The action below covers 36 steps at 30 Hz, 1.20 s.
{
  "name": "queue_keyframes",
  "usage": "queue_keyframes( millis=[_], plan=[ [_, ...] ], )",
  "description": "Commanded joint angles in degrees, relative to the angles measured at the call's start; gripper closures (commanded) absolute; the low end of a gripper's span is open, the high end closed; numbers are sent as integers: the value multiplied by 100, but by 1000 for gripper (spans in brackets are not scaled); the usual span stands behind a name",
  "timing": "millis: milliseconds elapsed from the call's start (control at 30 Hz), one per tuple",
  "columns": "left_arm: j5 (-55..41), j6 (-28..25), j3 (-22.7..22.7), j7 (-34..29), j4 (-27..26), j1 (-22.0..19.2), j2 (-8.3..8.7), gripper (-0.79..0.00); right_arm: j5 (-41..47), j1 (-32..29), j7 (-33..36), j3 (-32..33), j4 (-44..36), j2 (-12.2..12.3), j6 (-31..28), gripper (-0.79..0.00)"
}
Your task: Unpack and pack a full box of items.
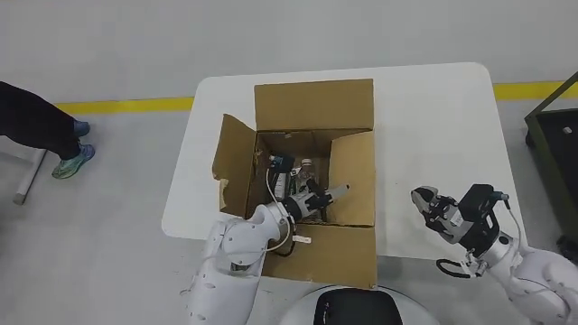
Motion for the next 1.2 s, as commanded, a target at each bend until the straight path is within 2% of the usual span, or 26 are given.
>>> queue_keyframes(
  millis=[0,500,867,967,1033,1067,1100,1167],
  plan=[
    [-299,34,-2,83,37,48,-3,-785,46,44,6,-64,51,-8,-9,0],
    [-730,126,209,137,256,-23,49,-785,174,466,219,-651,340,-72,-33,0],
    [-1395,144,265,225,-49,-132,69,-785,157,630,276,-803,392,-97,44,0],
    [-1584,118,321,263,-230,-194,67,-785,164,586,186,-702,326,-96,168,-40],
    [-1729,99,374,296,-334,-246,61,-785,250,515,97,-577,258,-94,277,-123],
    [-1765,87,408,296,-381,-291,59,-785,307,475,51,-498,206,-91,309,-249],
    [-1777,88,447,292,-415,-342,57,-785,362,425,28,-411,152,-86,314,-296],
    [-1756,40,555,260,-497,-487,51,-785,555,316,-34,-183,63,-74,326,-317]
  ],
)
